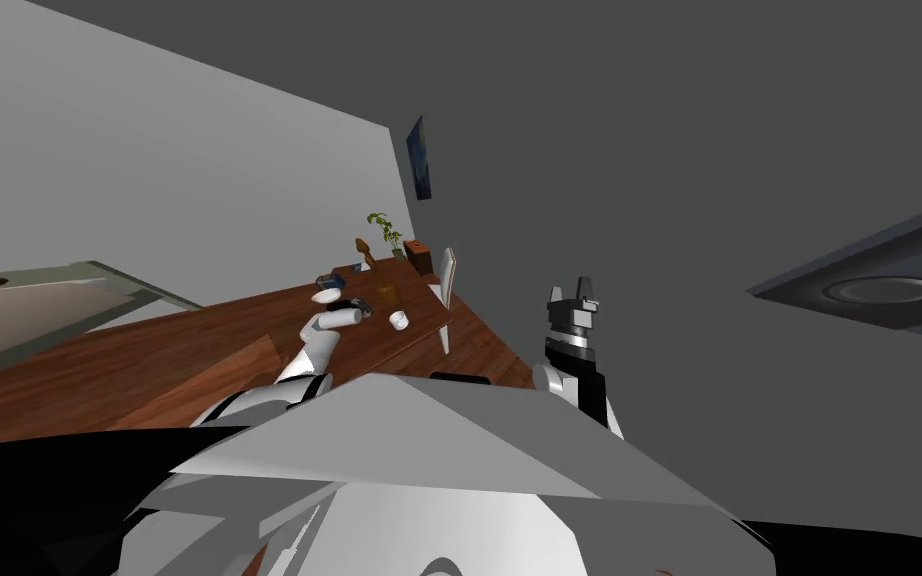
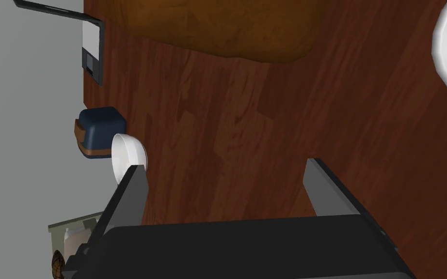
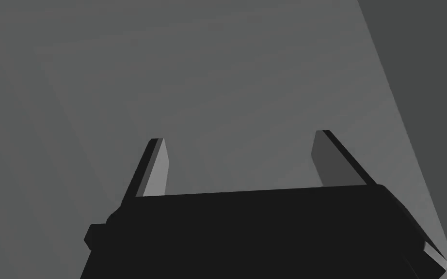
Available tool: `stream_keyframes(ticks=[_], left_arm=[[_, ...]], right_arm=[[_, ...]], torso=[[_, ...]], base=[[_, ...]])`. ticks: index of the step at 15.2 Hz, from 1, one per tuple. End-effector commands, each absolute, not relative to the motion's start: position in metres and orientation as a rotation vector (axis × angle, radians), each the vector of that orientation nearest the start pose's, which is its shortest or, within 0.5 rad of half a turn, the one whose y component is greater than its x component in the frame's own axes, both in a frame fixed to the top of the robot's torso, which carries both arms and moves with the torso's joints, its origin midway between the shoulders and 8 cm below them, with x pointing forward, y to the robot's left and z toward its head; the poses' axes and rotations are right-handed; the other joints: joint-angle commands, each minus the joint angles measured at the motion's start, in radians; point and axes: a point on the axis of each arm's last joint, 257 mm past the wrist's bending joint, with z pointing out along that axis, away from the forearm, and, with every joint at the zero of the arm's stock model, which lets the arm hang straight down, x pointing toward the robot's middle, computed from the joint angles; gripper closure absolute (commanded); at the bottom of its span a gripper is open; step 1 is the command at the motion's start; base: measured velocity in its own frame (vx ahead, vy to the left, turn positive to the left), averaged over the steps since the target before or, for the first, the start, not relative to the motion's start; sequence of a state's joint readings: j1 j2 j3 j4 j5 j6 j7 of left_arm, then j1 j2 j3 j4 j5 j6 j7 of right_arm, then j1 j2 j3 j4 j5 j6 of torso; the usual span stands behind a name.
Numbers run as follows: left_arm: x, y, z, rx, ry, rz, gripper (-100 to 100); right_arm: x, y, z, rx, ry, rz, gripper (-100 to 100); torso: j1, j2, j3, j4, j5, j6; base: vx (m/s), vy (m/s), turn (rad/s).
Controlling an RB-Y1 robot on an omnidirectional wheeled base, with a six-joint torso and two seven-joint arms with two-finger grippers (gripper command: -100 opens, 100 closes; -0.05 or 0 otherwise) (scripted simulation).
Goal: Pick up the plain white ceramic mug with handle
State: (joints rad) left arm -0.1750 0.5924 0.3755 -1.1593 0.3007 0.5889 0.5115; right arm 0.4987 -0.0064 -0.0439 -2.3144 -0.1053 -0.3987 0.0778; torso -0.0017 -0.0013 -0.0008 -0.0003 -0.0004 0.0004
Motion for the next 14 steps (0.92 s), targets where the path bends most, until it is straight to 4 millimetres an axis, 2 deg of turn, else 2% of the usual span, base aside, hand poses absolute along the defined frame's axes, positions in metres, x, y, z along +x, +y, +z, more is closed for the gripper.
stream_keyframes(ticks=[1, 2, 3, 5, 9, 14], left_arm=[[0.468, 0.632, -0.317, -2.173, 0.738, -0.694, -100], [0.469, 0.639, -0.313, -2.215, 0.692, -0.694, -100], [0.461, 0.640, -0.325, -2.247, 0.690, -0.665, -100], [0.458, 0.646, -0.327, -2.303, 0.643, -0.653, -100], [0.442, 0.648, -0.344, -2.412, 0.598, -0.592, -100], [0.430, 0.647, -0.355, -2.504, 0.555, -0.546, -100]], right_arm=[[0.349, -0.306, 0.022, 0.734, 0.619, 1.243, 0], [0.349, -0.306, 0.022, 0.734, 0.619, 1.243, 0], [0.349, -0.306, 0.022, 0.734, 0.619, 1.243, 0], [0.349, -0.306, 0.022, 0.734, 0.619, 1.243, 0], [0.349, -0.306, 0.022, 0.734, 0.619, 1.243, 0], [0.349, -0.306, 0.022, 0.734, 0.619, 1.243, 0]], torso=[[0.000, 0.000, 0.000, 0.000, 0.000, 0.000], [0.000, 0.000, 0.000, 0.000, 0.000, -0.001], [0.000, 0.000, 0.000, 0.000, 0.000, 0.000], [0.000, 0.000, 0.000, 0.000, 0.000, -0.001], [0.000, 0.000, 0.000, 0.000, 0.000, 0.000], [0.000, 0.000, 0.000, 0.000, 0.000, 0.000]], base=[[0.014, -0.010, -0.069], [0.018, -0.018, -0.158], [0.024, -0.020, -0.186], [0.019, -0.017, -0.111], [0.018, -0.018, -0.120], [0.014, -0.010, -0.090]])
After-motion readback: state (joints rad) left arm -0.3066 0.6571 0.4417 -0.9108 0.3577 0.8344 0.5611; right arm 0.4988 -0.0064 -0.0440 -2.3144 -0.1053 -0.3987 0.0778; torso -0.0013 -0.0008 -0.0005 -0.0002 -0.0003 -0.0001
